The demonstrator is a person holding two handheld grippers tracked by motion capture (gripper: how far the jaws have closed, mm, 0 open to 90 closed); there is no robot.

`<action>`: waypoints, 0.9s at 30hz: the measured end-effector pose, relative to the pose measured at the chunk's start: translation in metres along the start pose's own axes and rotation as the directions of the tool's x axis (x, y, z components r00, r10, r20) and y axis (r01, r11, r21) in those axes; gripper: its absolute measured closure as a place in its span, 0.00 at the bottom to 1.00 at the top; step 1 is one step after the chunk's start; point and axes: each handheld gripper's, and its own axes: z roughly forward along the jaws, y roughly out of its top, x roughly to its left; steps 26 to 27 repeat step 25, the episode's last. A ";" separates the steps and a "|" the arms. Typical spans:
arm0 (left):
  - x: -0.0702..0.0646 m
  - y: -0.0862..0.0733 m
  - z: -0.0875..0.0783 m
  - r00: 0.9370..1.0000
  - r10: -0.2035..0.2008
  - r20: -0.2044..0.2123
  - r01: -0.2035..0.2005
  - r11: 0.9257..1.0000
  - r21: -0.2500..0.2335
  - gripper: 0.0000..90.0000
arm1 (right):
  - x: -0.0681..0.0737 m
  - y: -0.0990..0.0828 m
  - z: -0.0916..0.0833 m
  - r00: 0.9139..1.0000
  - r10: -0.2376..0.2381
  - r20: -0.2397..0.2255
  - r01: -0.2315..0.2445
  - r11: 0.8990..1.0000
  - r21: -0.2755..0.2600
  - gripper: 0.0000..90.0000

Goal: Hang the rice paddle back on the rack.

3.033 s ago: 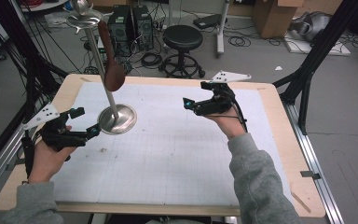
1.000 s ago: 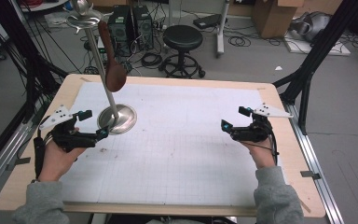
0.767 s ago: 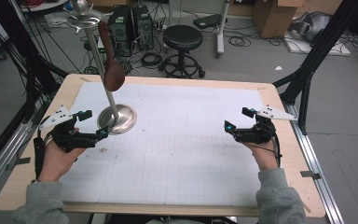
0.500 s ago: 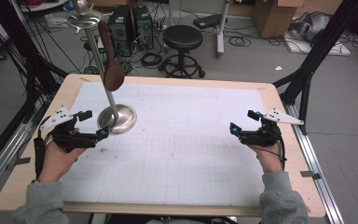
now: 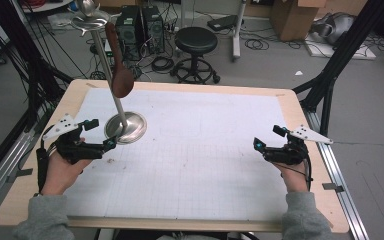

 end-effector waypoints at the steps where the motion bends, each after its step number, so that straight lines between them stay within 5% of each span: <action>1: 0.000 0.000 0.000 1.000 0.001 0.006 -0.001 1.000 -0.003 0.03 | 0.000 -0.001 -0.002 1.000 -0.001 0.004 0.001 1.000 -0.003 0.00; 11: 0.001 -0.005 0.000 1.000 0.003 -0.009 -0.003 1.000 0.009 0.03 | -0.008 -0.018 -0.013 1.000 0.009 0.023 -0.008 1.000 -0.009 0.00; 27: 0.004 -0.011 -0.006 0.998 0.004 -0.063 -0.002 1.000 0.022 0.03 | -0.006 -0.032 0.000 1.000 0.012 0.005 -0.012 1.000 0.023 0.00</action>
